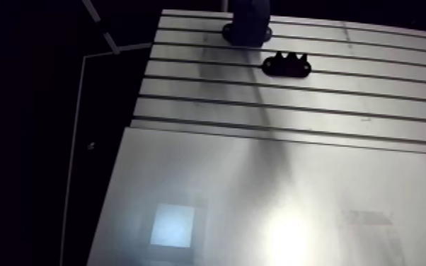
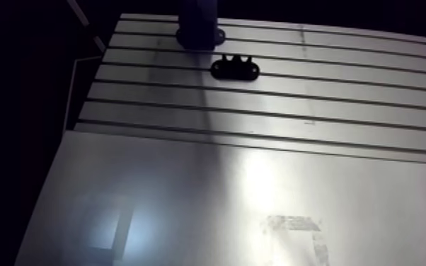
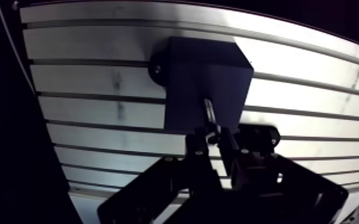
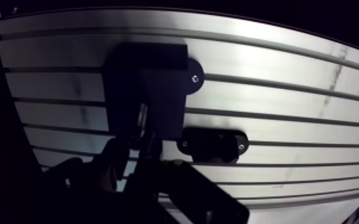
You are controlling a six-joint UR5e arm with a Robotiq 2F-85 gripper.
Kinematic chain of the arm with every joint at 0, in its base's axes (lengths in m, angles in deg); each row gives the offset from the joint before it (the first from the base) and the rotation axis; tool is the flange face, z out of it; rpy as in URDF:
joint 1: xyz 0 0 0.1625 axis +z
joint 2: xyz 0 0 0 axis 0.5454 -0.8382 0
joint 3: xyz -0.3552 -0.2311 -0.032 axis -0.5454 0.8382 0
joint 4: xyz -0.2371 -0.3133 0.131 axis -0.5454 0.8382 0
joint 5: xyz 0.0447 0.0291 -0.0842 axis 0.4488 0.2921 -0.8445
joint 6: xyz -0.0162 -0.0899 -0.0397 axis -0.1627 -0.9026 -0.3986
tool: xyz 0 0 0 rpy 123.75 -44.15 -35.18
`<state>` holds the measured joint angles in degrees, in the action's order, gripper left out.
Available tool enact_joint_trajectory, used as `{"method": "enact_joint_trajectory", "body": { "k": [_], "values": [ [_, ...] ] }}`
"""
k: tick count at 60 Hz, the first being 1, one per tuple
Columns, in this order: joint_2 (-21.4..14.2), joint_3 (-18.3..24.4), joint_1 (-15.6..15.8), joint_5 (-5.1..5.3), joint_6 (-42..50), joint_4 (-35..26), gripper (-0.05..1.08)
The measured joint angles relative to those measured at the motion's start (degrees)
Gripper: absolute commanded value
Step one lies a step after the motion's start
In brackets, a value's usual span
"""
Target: Pick up the M10 bolt and insert it into the hole until fully seated.
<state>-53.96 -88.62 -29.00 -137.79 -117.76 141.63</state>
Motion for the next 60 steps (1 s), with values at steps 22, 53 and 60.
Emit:
{"method": "enact_joint_trajectory", "body": {
  "k": [22,53,60],
  "values": [
    [0.18,-0.34,0.00,-0.04,0.38,0.18,1.08],
    [0.59,-0.68,0.00,-0.03,0.80,0.45,0.93],
    [0.68,-0.80,0.00,-0.03,0.80,0.99,0.01]
  ]
}}
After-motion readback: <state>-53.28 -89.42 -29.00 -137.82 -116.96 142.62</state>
